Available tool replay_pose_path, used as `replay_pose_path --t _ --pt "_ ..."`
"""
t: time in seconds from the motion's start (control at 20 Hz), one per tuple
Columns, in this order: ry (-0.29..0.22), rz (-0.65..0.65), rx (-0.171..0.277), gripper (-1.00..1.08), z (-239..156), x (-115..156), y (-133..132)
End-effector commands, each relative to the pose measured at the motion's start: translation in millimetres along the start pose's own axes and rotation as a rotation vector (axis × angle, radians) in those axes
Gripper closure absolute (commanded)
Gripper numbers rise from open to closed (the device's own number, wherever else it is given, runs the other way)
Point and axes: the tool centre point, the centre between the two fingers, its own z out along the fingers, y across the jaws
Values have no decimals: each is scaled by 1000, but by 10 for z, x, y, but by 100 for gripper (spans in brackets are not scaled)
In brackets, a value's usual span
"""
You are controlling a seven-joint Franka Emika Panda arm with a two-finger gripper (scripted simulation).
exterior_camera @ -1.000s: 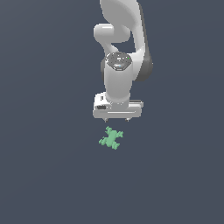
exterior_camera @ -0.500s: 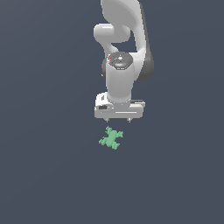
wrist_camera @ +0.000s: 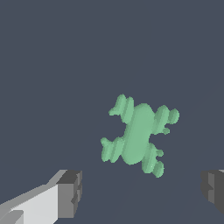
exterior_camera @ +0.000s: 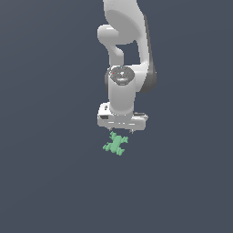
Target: Pick up the object and move it to a goal position.
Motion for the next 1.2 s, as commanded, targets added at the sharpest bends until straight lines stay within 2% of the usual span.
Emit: replay_pose_path --t 0.0,0.55,1.15 --pt "-2 52 -3 -92 140 23 36" --pt "-5 249 -19 -92 669 87 188" --pt "-5 272 -22 -92 823 85 209"
